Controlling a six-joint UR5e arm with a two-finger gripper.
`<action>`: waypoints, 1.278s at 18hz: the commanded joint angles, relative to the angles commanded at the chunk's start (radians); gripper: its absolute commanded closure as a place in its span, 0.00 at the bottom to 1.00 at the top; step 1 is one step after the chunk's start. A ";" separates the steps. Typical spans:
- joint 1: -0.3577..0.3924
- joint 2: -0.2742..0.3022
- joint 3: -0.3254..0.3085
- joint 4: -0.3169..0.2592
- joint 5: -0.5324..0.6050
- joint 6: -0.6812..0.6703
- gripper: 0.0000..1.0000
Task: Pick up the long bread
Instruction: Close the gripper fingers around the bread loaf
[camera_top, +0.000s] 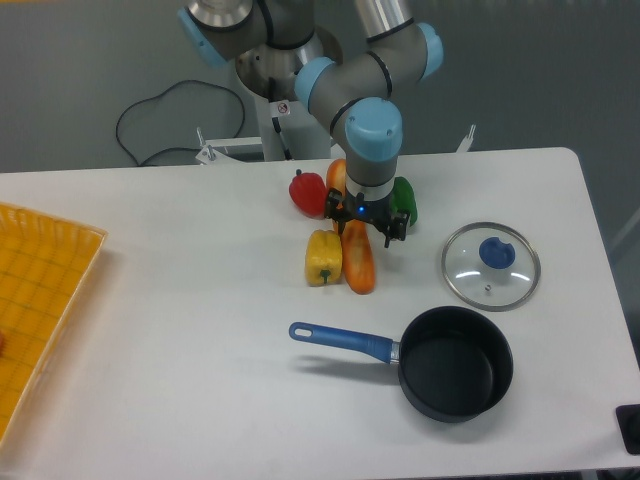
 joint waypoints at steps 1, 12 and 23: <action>0.000 -0.002 0.000 0.000 0.000 0.002 0.17; -0.002 -0.012 0.005 0.000 0.008 0.005 0.59; 0.002 -0.005 0.003 -0.008 0.005 0.035 0.80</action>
